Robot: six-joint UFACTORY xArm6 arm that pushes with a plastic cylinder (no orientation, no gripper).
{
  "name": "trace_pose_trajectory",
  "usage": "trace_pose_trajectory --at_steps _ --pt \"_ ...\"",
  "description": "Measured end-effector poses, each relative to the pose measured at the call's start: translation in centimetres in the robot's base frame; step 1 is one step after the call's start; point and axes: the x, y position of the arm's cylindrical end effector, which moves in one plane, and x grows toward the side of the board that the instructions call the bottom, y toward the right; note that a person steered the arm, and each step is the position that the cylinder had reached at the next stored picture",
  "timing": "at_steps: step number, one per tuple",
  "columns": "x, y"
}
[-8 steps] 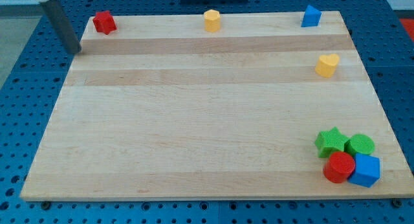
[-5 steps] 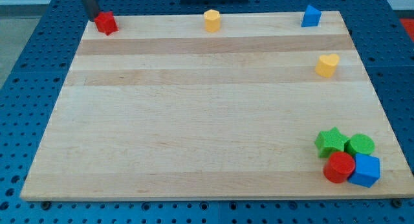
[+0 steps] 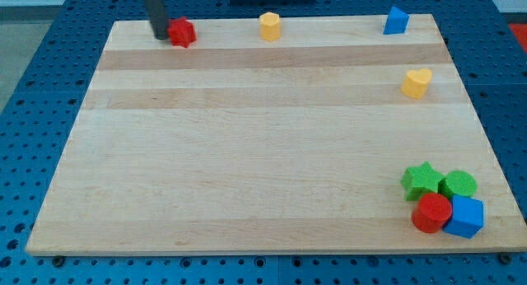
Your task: Move the red star closer to green star
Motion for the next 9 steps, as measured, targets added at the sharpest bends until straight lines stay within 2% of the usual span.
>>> trace_pose_trajectory --at_steps 1,2,3,5,7,8,9 --pt "-3.5 2.1" --pt "-3.2 5.2" --pt "-1.0 6.8" --pt "6.3 6.5" --pt "10.5 1.8" --pt "13.7 2.4" --pt "17.0 5.8"
